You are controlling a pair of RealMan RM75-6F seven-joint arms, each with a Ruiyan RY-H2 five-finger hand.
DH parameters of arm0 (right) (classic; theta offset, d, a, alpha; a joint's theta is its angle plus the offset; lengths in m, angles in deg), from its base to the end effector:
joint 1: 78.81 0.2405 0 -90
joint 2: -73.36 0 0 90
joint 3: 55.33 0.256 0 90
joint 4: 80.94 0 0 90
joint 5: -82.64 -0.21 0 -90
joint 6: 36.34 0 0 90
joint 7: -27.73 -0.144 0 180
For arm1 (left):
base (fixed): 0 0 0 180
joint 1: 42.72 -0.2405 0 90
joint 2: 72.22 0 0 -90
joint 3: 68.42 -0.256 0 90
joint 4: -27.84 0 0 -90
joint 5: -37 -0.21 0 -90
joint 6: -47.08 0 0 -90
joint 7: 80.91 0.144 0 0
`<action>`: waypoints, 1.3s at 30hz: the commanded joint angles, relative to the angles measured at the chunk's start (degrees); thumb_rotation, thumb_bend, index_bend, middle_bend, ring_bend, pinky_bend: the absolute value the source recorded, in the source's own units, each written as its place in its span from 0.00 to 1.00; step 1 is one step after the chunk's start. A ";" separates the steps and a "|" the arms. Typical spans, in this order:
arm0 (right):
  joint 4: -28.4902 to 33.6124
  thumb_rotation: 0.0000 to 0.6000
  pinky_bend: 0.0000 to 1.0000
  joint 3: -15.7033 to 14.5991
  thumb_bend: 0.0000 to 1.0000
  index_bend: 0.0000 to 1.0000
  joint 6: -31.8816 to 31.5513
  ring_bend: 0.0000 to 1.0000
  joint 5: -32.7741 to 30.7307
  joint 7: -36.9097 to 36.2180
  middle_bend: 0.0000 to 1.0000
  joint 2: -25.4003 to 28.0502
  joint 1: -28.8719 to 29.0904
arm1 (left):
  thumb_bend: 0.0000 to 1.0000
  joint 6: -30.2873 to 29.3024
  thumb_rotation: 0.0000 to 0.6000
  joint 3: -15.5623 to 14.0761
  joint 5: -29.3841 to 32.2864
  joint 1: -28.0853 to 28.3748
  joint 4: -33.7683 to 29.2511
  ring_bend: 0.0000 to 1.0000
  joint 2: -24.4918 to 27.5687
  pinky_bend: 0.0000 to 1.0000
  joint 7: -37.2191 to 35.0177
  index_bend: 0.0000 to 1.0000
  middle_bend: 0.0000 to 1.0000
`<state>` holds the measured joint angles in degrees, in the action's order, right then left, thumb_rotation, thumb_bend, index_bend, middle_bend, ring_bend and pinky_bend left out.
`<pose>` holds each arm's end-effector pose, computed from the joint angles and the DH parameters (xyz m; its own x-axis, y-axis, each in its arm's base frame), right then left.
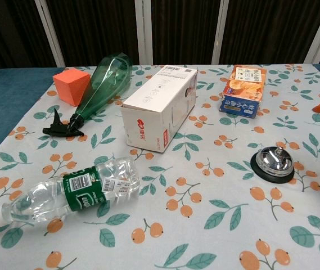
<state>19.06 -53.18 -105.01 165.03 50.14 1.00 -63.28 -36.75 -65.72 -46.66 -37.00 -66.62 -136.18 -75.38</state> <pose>-0.2459 -0.2164 0.0653 0.5262 -0.2165 0.8223 -0.8448 -0.2430 0.4766 -0.3077 0.1844 0.1553 0.4488 0.0255 0.8933 0.8934 0.0114 -0.4491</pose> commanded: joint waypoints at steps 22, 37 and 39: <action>-6.35 1.00 0.00 -3.70 0.78 0.00 7.14 0.00 -7.62 12.88 0.00 -8.66 3.04 | 0.01 0.40 1.00 0.06 0.26 0.14 -0.23 0.00 0.20 0.00 -0.70 0.00 0.00; -4.50 1.00 0.00 -0.61 0.78 0.00 1.26 0.00 -4.42 11.03 0.00 -8.89 3.47 | 0.01 0.12 1.00 0.07 0.04 0.07 -0.16 0.00 0.18 0.00 -0.94 0.00 0.00; -3.22 1.00 0.00 1.06 0.78 0.00 -0.74 0.00 -3.46 8.53 0.00 -7.73 3.46 | 0.01 0.11 1.00 0.08 0.07 0.06 -0.18 0.00 0.15 0.00 -0.89 0.00 0.00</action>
<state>14.37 -54.00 -103.60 160.26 61.14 -8.00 -59.92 -36.64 -65.64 -46.60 -36.93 -66.80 -136.02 -76.29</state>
